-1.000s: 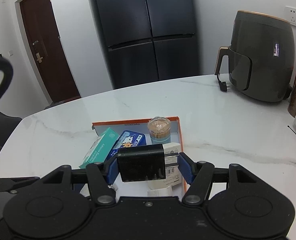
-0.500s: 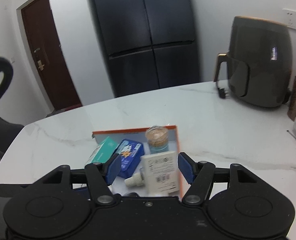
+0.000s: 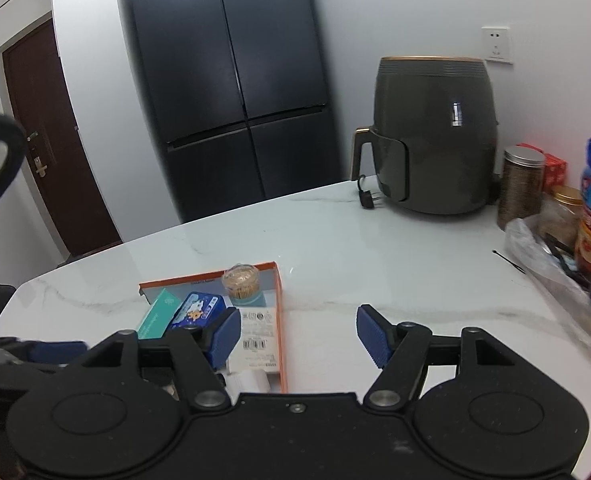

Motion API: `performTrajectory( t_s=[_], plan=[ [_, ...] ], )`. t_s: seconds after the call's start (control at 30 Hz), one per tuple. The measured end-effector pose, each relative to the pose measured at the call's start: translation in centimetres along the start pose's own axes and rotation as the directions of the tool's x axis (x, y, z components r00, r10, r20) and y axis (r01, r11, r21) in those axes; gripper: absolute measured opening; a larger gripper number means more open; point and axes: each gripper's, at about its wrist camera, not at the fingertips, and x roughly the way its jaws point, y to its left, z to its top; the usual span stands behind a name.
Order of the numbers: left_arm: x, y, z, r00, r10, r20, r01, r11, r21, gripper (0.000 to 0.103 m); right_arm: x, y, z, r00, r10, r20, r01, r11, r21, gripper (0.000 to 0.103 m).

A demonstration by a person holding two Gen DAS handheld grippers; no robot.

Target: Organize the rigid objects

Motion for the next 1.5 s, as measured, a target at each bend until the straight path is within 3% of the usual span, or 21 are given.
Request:
performTrajectory(
  t_s=[0.33,0.53,0.97,1.5],
  plan=[
    [-3.5,1.8,-3.0,0.985,0.162,-0.055,-0.164,0.986,-0.030,0.103,-3.7,1.7,-3.0,0.999,0.012,-0.047,-0.013,1.000,-0.010,0.079],
    [-4.3,3.1,-4.5,0.986,0.139,-0.096,-0.147,0.986,-0.081,0.103,-5.1,3.4,-4.7,0.997,0.023,-0.080,-0.025,0.999,-0.026,0.079],
    [-4.7,2.4,-6.2,0.981,0.150,-0.127,-0.158,0.986,-0.060,0.103,-6.9,4.2,-6.0,0.994,0.002,-0.105,-0.007,0.999,-0.049,0.079],
    [-4.3,2.5,-6.4,0.976,0.168,-0.142,-0.179,0.982,-0.068,0.103,-6.4,4.4,-6.4,0.990,0.012,-0.139,-0.021,0.998,-0.067,0.080]
  ],
)
